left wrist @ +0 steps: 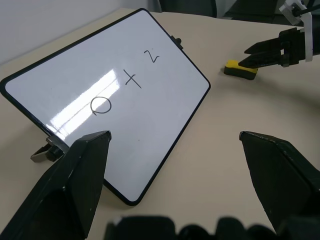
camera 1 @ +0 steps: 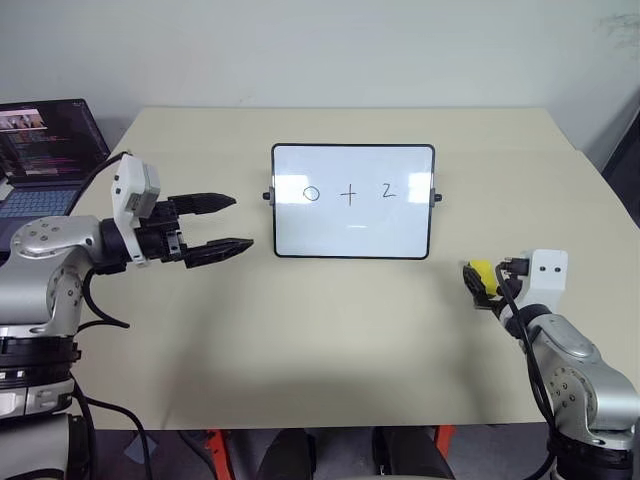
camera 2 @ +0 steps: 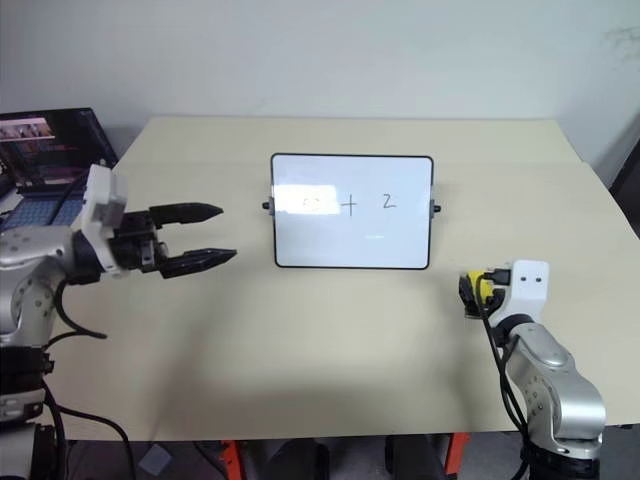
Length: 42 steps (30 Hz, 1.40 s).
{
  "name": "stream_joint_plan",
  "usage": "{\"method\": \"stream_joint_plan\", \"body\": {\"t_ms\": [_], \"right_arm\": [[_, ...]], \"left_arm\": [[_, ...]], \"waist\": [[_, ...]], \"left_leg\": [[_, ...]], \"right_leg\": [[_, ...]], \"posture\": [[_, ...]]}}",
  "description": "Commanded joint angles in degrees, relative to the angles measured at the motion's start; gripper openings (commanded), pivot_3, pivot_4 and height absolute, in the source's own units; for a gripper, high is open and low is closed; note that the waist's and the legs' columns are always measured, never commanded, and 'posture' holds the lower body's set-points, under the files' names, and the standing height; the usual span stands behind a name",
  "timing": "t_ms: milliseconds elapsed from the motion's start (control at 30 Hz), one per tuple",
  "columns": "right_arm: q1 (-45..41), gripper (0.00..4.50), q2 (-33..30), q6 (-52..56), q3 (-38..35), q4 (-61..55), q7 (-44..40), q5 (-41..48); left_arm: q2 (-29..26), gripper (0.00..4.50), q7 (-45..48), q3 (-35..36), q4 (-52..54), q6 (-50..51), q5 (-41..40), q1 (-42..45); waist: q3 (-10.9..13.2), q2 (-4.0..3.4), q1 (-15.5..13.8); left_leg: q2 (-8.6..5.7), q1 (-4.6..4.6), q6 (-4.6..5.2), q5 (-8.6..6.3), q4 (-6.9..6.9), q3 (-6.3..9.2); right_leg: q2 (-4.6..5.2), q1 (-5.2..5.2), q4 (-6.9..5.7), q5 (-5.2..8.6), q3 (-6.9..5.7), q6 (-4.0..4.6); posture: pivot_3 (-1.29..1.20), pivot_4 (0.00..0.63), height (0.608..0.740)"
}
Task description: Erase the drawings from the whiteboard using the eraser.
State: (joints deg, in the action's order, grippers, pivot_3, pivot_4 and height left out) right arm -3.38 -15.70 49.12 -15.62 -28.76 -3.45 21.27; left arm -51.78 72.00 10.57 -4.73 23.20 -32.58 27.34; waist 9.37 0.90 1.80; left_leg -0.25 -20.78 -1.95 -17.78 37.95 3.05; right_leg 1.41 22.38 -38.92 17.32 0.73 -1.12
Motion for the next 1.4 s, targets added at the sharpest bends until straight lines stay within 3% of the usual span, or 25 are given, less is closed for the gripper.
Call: {"method": "stream_joint_plan", "body": {"t_ms": [33, 700, 1400], "right_arm": [[-1.17, 4.46, -0.68, -0.34, -0.08, -0.82, 0.49, -0.99], [-8.12, 4.46, 4.48, 10.74, -3.24, 1.77, 6.40, -1.49], [-8.57, 4.46, 4.05, 10.04, -3.27, 4.82, 5.67, -2.70]], "left_arm": [[0.11, 4.50, 0.37, 0.72, 0.77, -1.07, 0.08, 1.00], [1.35, 4.50, 0.32, 0.34, 0.45, -1.48, 1.18, 2.16], [0.98, 4.50, 0.14, 0.51, 1.23, -0.29, 1.08, 2.51]], "waist": [[0.00, 0.00, 0.00], [0.00, 0.00, 0.02], [0.00, 0.00, 0.03]], "left_leg": [[0.00, 0.00, 0.00, 0.00, 0.00, 0.00], [0.00, -0.02, 0.00, 0.00, 0.02, 0.00], [0.00, -0.02, 0.00, 0.00, 0.01, -0.01]], "right_leg": [[0.00, 0.00, 0.00, 0.00, 0.00, 0.00], [0.00, 0.04, -0.05, 0.00, 0.01, 0.01], [0.00, 0.05, -0.06, -0.01, 0.02, 0.01]], "posture": [[0.00, 0.150, 0.740], [0.00, 0.150, 0.740], [0.00, 0.150, 0.740]]}}
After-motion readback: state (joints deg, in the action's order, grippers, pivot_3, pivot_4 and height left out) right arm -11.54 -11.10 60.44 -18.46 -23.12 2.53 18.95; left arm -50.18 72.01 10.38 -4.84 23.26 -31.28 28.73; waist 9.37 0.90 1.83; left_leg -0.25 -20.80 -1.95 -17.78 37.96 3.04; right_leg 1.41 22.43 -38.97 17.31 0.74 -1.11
